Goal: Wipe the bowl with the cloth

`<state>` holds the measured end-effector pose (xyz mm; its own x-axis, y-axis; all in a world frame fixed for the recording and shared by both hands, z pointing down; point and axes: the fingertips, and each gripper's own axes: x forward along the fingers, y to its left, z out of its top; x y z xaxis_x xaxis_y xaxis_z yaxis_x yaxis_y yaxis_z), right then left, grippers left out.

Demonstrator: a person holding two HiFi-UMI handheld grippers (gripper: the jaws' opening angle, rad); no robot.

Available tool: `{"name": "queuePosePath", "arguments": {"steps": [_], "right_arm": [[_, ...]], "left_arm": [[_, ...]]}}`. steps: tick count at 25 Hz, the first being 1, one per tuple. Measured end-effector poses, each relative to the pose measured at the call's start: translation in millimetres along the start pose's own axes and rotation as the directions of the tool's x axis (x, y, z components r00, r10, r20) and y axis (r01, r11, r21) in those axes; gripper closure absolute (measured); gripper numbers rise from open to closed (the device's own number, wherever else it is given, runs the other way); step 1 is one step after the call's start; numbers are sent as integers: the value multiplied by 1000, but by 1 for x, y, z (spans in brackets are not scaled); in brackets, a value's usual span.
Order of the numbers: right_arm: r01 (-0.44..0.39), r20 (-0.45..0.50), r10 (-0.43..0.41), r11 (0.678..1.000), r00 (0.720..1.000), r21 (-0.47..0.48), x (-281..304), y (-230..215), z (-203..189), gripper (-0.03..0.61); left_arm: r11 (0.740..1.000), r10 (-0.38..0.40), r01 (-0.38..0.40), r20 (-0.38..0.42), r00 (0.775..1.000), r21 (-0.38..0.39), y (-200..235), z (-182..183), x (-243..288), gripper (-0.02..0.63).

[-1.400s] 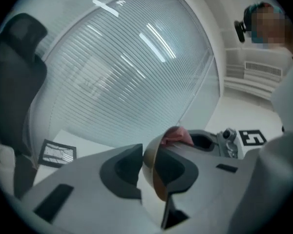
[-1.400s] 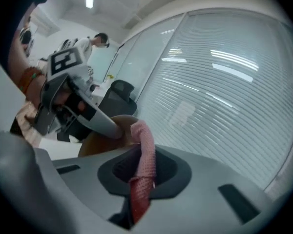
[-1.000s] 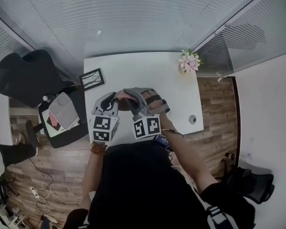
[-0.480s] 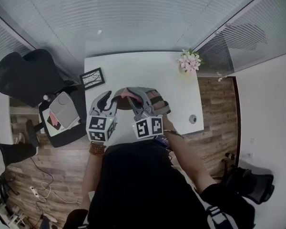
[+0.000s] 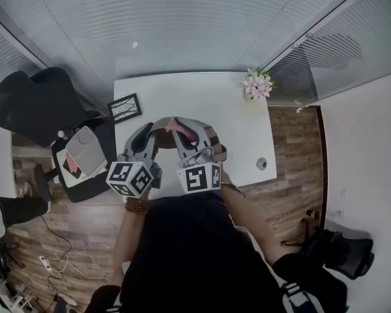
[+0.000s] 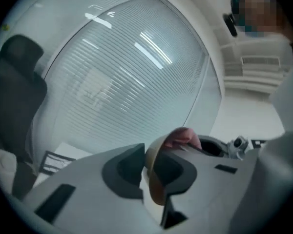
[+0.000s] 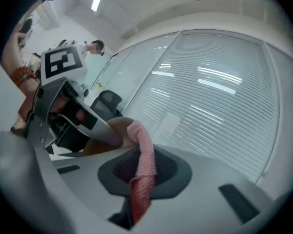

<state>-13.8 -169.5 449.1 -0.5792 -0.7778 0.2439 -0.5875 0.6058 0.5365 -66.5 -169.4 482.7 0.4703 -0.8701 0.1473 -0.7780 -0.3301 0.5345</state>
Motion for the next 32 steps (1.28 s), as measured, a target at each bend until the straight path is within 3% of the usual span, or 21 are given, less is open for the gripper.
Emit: {"name": "queuePosePath", "arguments": {"steps": [2,3,5,6,8,9,10,11,13,16,18,20,22,23,25,26,27,29,30,31,32], "right_arm": [[12,0,-12,998,1000,56,-1,0,2,554],[-5,-13,6,999,1000,47,0,3,-2,554],[-80,-39,79,996,996,-31,2,13,-14,555],[-131,-47,128,987,991,-89,3,19,-19,554],[-220,-67,210,943,975,-250,2,33,-24,554],[-243,-81,229,912,970,-329,1,38,-25,554],[-252,-94,234,891,968,-378,-2,40,-26,555],[-252,-103,229,885,968,-392,-4,40,-27,555],[-233,-102,210,906,972,-354,-6,36,-28,555],[-160,-64,149,960,987,-232,-7,20,-22,554],[-95,-24,94,995,995,-33,-8,2,-16,554],[-47,5,47,981,999,188,-9,-9,-12,554],[-30,-7,33,969,999,247,-10,-8,-14,554],[-31,-29,37,982,999,187,-9,-4,-17,554],[-67,-73,64,997,995,-36,-9,6,-25,555],[-103,-89,90,983,992,-153,-8,13,-27,555],[-145,-103,122,956,987,-257,-8,21,-28,555],[-204,-122,169,892,978,-403,-7,34,-28,555],[-212,-123,176,875,977,-436,-6,38,-26,555],[-208,-116,174,873,978,-441,-6,38,-24,555],[-194,-101,167,885,981,-423,-5,36,-21,555]], "left_arm": [[996,-17,20,37,999,-90,4,2,-3,560],[998,-17,18,21,1000,-67,6,-2,-3,557],[992,-3,12,-76,997,124,8,-17,-2,568],[965,20,16,-135,991,260,7,-23,-3,566],[856,81,47,-224,971,514,1,-34,-1,500],[799,107,68,-252,962,597,-5,-39,2,519],[762,123,87,-276,953,642,-10,-43,5,591],[755,125,102,-295,947,648,-14,-46,7,592],[801,94,112,-309,947,588,-18,-45,10,594],[895,45,68,-241,969,441,-21,-29,12,588],[964,6,33,-146,989,262,-19,-12,11,580],[997,-23,26,-48,999,76,-15,0,9,565],[999,-43,44,-23,999,22,-11,-2,7,560],[997,-50,53,-52,997,64,-9,-8,7,560],[969,-37,76,-165,986,233,-7,-25,9,568],[937,-13,89,-220,975,338,-7,-32,9,564],[893,16,103,-260,965,437,-8,-39,10,514],[817,56,131,-303,951,562,-12,-46,10,520],[807,64,134,-311,948,576,-14,-47,10,580],[820,63,126,-307,950,559,-14,-45,9,581],[850,55,106,-288,956,516,-14,-40,9,583]]}}
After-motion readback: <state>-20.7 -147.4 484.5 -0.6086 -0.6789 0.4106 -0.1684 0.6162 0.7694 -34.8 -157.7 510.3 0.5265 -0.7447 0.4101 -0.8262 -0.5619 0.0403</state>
